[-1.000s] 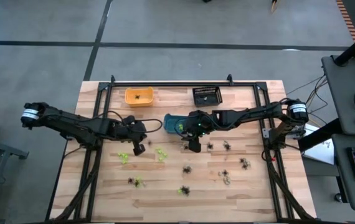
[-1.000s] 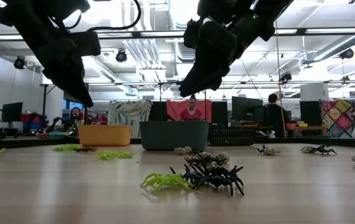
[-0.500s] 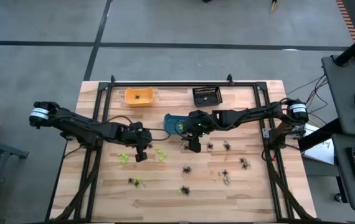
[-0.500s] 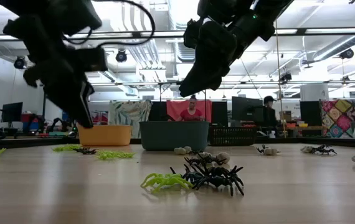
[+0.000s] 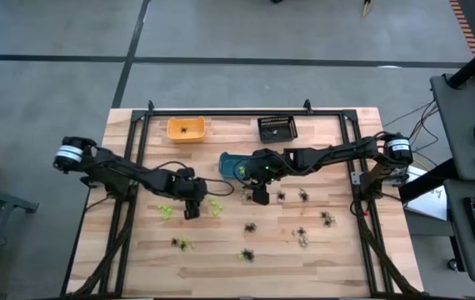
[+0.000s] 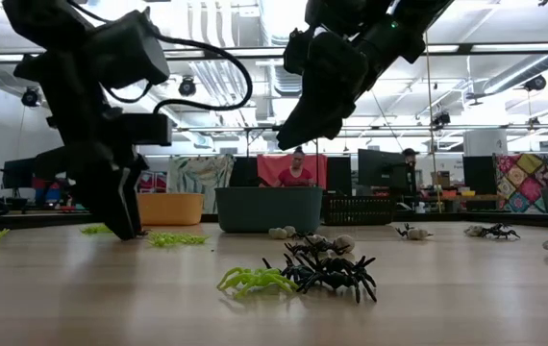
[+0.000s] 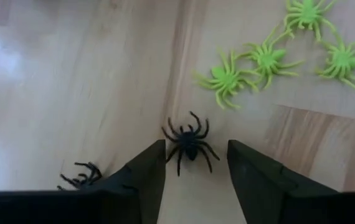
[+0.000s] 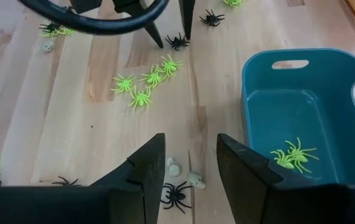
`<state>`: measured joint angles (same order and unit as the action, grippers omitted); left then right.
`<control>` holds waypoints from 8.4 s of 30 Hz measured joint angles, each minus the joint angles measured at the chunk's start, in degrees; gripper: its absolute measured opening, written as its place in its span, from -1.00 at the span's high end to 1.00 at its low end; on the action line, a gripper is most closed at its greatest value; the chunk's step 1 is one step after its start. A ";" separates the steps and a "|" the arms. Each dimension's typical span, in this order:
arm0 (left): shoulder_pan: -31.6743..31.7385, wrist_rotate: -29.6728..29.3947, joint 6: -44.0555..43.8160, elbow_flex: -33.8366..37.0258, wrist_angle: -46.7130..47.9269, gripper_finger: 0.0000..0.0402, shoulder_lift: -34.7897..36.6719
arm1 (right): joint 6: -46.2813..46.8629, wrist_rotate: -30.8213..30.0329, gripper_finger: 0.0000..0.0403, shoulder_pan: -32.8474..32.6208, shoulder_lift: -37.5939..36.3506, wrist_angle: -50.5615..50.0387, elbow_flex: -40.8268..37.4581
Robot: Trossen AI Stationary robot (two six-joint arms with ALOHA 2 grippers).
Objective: Sort Halloween decoration
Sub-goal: Put the black spider toy into the yellow bin, then put the white skull toy into the black bin
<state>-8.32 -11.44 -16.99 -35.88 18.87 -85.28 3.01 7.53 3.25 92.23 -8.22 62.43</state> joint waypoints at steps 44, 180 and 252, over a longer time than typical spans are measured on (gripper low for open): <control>6.47 -11.99 4.52 -0.16 3.13 1.00 25.30 | -0.18 0.00 0.33 0.00 0.00 0.40 0.00; 10.75 2.82 12.56 -4.70 -19.47 0.34 25.73 | 16.52 -14.08 0.33 -14.99 -6.38 -27.29 -8.38; 10.77 2.82 13.20 -4.70 -20.34 0.34 25.67 | -2.04 -15.07 0.96 -1.65 -4.81 -27.80 10.46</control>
<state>2.46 -8.62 -3.79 -40.58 -1.48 -59.61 0.97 -7.54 1.60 87.42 -36.02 72.89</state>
